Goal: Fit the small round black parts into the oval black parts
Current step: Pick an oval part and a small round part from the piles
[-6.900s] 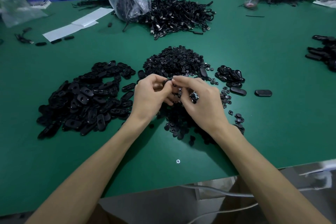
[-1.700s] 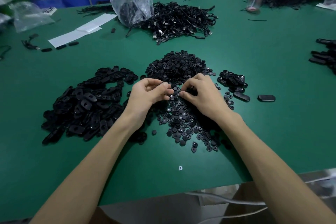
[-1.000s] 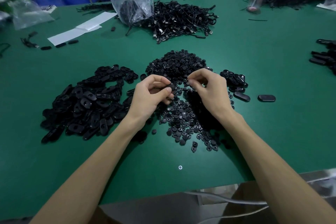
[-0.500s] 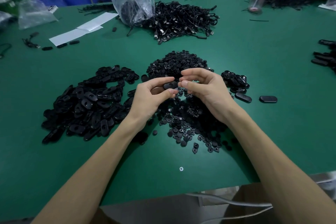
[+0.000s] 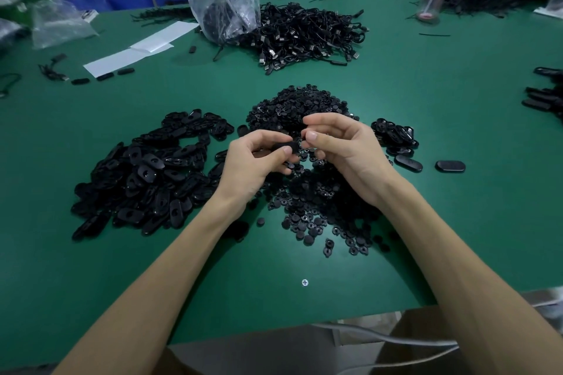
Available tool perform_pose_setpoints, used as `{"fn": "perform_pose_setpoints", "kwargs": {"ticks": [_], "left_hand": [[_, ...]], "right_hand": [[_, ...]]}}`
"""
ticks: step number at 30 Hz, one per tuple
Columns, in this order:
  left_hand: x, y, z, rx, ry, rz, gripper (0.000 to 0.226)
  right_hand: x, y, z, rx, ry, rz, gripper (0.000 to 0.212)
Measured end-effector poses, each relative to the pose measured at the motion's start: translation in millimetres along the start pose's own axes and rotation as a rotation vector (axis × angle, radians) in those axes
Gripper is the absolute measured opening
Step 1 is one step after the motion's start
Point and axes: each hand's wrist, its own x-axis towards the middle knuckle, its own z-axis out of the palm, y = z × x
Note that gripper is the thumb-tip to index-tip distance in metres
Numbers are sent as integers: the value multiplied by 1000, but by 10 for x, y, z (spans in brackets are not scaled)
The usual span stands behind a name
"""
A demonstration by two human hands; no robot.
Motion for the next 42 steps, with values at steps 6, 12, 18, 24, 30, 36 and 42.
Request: {"fn": "perform_pose_setpoints", "kwargs": {"ticks": [6,12,18,24,30,36,42], "left_hand": [[21,13,-12,81,67,36,12],[14,52,-44,98,55,107,33],[13,51,-27,6,105,75,22],[2,52,-17,-153,183,-35,26],[-15,85,10,-213,195,-97,23],[-27,81,32,-190,159,-104,15],[-41,58,53,-180,105,-87,16]], "right_hand": [[-11,3,26,72,-45,25,25],[-21,-12,41,68,-77,42,26],[-12,-7,52,33,-61,49,28],[-9,-1,53,57,-52,49,30],[-27,-12,74,-36,18,27,25],[-42,-2,103,-225,145,0,19],[-49,28,147,-341,181,-34,22]]}}
